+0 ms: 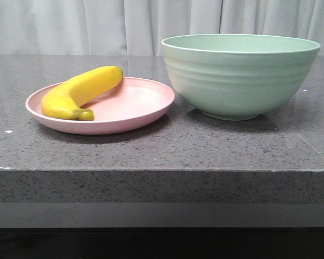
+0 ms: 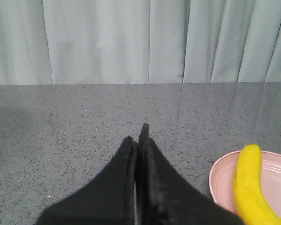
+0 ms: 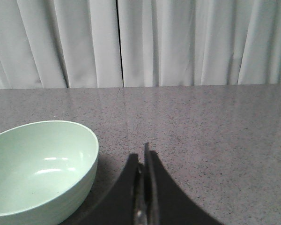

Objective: Transfer banana from pink plate to green bowl

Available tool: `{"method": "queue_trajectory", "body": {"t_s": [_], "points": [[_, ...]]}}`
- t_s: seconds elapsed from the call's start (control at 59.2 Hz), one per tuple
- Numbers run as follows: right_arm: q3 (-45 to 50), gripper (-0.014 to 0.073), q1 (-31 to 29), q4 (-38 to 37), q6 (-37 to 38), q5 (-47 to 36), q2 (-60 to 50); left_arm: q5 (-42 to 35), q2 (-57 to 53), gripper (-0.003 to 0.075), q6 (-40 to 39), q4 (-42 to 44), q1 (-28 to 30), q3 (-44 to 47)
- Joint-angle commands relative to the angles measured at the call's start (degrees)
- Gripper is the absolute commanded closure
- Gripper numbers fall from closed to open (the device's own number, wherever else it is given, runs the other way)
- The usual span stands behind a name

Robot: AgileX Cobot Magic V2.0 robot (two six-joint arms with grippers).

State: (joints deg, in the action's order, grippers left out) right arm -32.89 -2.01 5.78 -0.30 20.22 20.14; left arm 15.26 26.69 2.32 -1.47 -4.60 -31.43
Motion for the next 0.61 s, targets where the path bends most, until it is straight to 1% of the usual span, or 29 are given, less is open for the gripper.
{"method": "queue_trajectory", "body": {"t_s": [0.0,0.034,0.068,0.101,0.135,0.169,0.186,0.203,0.22,0.237,0.254,0.304,0.338,0.389,0.456,0.541,0.592], "points": [[-2.25,0.065,-0.19,-0.05,-0.45,-4.33,1.46,-4.22,1.02,0.0738,-0.3,-0.12,0.03,-2.32],[-2.25,0.0639,-0.19,-0.05,-0.45,-4.33,1.46,-4.22,1.02,0.0728,-0.3,-0.12,0.03,-2.32],[-2.25,0.0618,-0.19,-0.05,-0.45,-4.26,1.46,-4.22,1.02,0.0701,-0.3,-0.12,0.03,-2.32],[-2.25,0.0585,-0.19,-0.05,-0.45,-4.26,1.46,-4.22,1.02,0.0654,-0.3,-0.12,0.03,-2.32],[-2.1,0.0538,-0.19,-0.05,-0.45,-4.38,1.46,-4.22,1.02,0.0587,-0.3,-0.12,0.03,-2.32],[-2.1,0.0478,-0.19,-0.05,-0.45,-4.25,1.46,-4.22,1.02,0.0501,-0.3,-0.12,0.03,-2.32],[-2.1,0.0451,-0.19,-0.05,-0.45,-4.16,1.46,-4.22,1.02,0.0442,-0.3,-0.12,0.03,-2.32],[-2.1,0.0408,-0.19,-0.05,-0.45,-4.06,1.46,-4.22,1.02,0.0401,-0.3,-0.12,0.03,-2.32],[-2.1,0.0379,-0.19,-0.05,-0.45,-3.92,1.46,-4.22,1.02,0.0337,-0.3,-0.12,0.03,-2.32],[-2.1,0.0332,-0.19,-0.05,-0.45,-3.85,1.46,-4.22,1.02,0.0296,-0.3,-0.12,0.03,-2.32],[-2.1,0.03,-0.19,-0.05,-0.45,-3.8,1.46,-4.34,1.02,0.0236,-0.3,-0.12,0.03,-2.32],[-2.1,0.0196,-0.19,-0.05,-0.45,-3.6,1.46,-4.33,1.02,0.0118,-0.3,-0.12,0.03,-2.32],[-2.1,0.0127,-0.19,-0.05,-0.45,-3.45,1.46,-4.33,1.02,0.0059,-0.3,-0.12,0.03,-2.32],[-2.1,0.0076,-0.19,-0.05,-0.45,-3.46,1.46,-4.33,1.02,0.0014,-0.3,-0.12,0.03,-2.32],[-2.1,0.0054,-0.19,-0.05,-0.45,-3.46,1.46,-4.33,1.02,0.0031,-0.3,-0.12,0.03,-2.32],[-2.1,0.0054,-0.19,-0.05,-0.45,-3.46,1.46,-4.62,1.12,0.0057,-0.3,-0.35,0.03,-2.32],[-2.1,0.0054,-0.19,-0.05,-0.45,-3.46,1.46,-5.07,1.56,0.0071,-0.3,-2.16,0.03,-2.32]]}}
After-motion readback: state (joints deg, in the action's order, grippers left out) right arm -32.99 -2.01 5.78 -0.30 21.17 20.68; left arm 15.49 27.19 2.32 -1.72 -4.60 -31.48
